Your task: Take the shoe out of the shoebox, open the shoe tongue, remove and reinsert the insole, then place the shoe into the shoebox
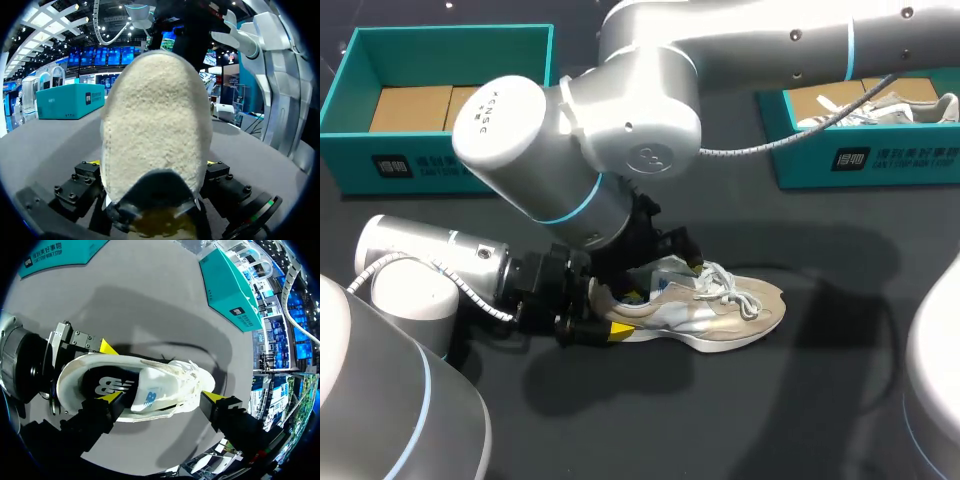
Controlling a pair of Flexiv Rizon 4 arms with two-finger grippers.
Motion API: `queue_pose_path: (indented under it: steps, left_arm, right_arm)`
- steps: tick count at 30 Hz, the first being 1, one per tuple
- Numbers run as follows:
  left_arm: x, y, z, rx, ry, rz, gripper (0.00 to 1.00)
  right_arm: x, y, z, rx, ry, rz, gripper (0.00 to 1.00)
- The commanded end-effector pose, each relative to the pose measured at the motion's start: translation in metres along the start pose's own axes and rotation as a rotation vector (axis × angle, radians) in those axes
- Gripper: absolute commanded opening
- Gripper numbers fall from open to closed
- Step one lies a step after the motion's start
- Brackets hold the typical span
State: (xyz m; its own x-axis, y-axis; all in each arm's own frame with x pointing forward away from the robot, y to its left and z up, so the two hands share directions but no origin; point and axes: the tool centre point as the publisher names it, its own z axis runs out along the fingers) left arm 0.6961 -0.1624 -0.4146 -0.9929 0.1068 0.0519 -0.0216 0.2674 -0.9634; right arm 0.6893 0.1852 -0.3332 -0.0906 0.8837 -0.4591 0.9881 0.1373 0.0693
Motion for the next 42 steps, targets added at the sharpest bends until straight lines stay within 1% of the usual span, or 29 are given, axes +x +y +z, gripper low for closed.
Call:
queue_pose_path:
  steps: [1, 8, 15, 16, 18, 22, 23, 24, 25, 31, 33, 35, 37, 39, 42]
  left_arm:
    - [-0.001, 0.001, 0.004, -0.001, -0.001, 0.000, 0.00]
    - [-0.001, 0.001, 0.004, -0.001, -0.001, 0.000, 0.00]
    - [-0.001, 0.001, 0.004, -0.001, -0.001, 0.000, 0.00]
    - [-0.001, 0.001, 0.004, -0.001, -0.001, 0.000, 0.00]
    - [-0.001, 0.001, 0.004, -0.001, -0.001, 0.000, 0.00]
    - [-0.001, 0.001, 0.004, -0.001, -0.001, 0.000, 0.00]
    - [-0.001, 0.001, 0.004, -0.001, -0.001, 0.000, 0.00]
    - [-0.001, 0.001, 0.004, -0.001, -0.001, 0.000, 0.00]
    - [-0.001, 0.001, 0.004, -0.001, -0.001, 0.000, 0.00]
    - [-0.001, 0.001, 0.004, -0.001, -0.001, 0.000, 0.00]
    - [-0.001, 0.001, 0.004, -0.001, -0.001, 0.000, 0.00]
    - [-0.001, 0.001, 0.004, -0.001, -0.001, 0.000, 0.00]
    - [-0.001, 0.001, 0.004, -0.001, -0.001, 0.000, 0.00]
    - [-0.001, 0.001, 0.004, -0.001, -0.001, 0.000, 0.00]
    - [-0.001, 0.001, 0.004, -0.001, -0.001, 0.000, 0.00]
  right_arm:
    - [0.005, -0.007, 0.007, -0.020, -0.016, 0.742, 1.00]
    - [0.006, -0.005, 0.021, -0.029, -0.007, 0.772, 1.00]
    - [0.001, -0.007, 0.024, -0.031, -0.006, 0.793, 1.00]
    - [-0.001, -0.007, 0.023, -0.032, -0.008, 0.796, 0.94]
    - [-0.004, -0.007, 0.023, -0.033, -0.010, 0.802, 0.77]
    - [-0.007, -0.009, 0.019, -0.031, -0.013, 0.809, 0.62]
    - [-0.008, -0.009, 0.018, -0.031, -0.012, 0.810, 0.52]
    - [-0.009, -0.010, 0.017, -0.031, -0.011, 0.810, 0.48]
    - [-0.009, -0.010, 0.015, -0.031, -0.010, 0.809, 0.47]
    - [-0.007, -0.012, 0.011, 0.000, -0.008, 0.803, 0.50]
    - [-0.005, -0.013, 0.011, 0.008, -0.005, 0.801, 0.56]
    - [-0.002, -0.013, 0.012, 0.016, -0.001, 0.798, 0.66]
    - [0.000, -0.013, 0.014, 0.027, 0.006, 0.799, 0.72]
    - [0.001, -0.013, 0.014, 0.029, 0.009, 0.800, 0.73]
    - [0.000, -0.013, 0.014, 0.034, 0.012, 0.802, 0.69]
